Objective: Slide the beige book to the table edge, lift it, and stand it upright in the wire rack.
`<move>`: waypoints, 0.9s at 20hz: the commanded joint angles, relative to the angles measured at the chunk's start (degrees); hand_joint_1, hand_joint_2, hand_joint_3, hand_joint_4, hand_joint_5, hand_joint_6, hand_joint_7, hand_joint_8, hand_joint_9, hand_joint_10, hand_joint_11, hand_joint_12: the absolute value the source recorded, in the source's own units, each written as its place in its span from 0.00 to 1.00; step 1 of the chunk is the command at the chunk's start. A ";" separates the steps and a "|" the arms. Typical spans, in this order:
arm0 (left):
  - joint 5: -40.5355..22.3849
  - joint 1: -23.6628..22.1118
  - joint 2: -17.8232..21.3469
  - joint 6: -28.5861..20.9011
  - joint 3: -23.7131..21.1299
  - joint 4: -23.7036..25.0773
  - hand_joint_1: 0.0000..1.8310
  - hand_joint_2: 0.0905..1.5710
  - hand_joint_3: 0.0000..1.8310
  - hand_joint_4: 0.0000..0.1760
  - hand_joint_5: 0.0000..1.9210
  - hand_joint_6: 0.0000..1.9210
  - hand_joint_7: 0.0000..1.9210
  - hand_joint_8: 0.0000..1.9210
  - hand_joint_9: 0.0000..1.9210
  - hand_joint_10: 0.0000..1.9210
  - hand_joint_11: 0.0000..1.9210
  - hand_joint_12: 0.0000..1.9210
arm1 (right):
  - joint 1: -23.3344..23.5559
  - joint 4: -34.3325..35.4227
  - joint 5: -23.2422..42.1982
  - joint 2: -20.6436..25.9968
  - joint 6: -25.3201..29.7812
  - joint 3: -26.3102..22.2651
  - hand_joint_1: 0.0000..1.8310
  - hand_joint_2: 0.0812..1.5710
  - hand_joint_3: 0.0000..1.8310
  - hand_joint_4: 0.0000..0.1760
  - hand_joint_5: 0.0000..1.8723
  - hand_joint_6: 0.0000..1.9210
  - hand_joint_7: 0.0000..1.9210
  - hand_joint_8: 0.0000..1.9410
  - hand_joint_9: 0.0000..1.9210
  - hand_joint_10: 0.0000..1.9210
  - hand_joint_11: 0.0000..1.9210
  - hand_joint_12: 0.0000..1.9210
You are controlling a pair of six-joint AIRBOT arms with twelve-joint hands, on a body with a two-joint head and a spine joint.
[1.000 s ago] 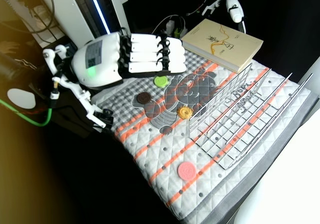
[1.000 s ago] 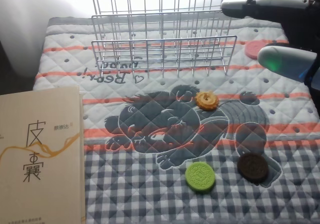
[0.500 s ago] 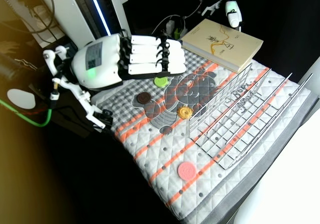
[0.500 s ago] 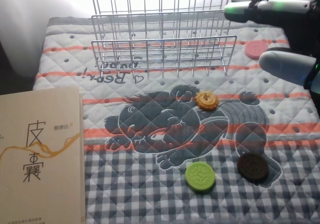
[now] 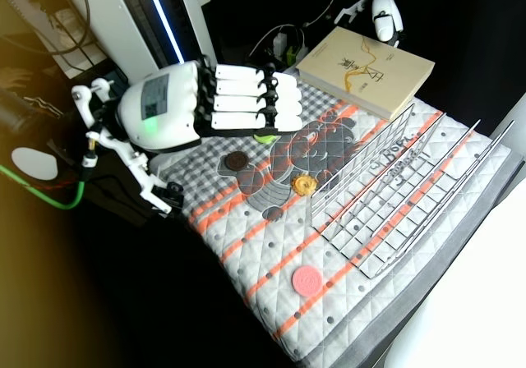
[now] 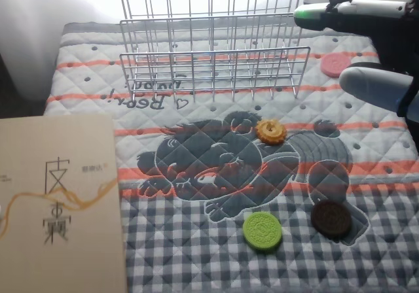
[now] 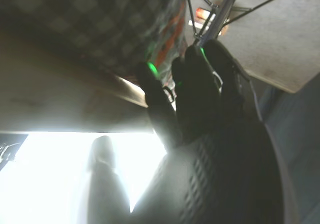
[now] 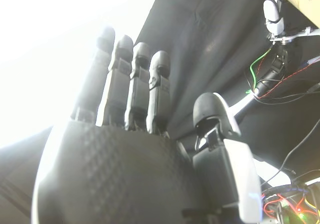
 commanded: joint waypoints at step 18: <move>-26.97 -2.97 2.27 1.51 -0.32 -11.89 0.76 0.67 0.00 0.00 0.48 0.44 0.56 0.45 0.52 0.60 0.49 0.60 | -0.34 3.09 6.89 -0.04 0.11 0.11 0.10 0.89 0.00 0.00 0.26 0.00 0.27 0.00 0.27 0.00 0.28 0.01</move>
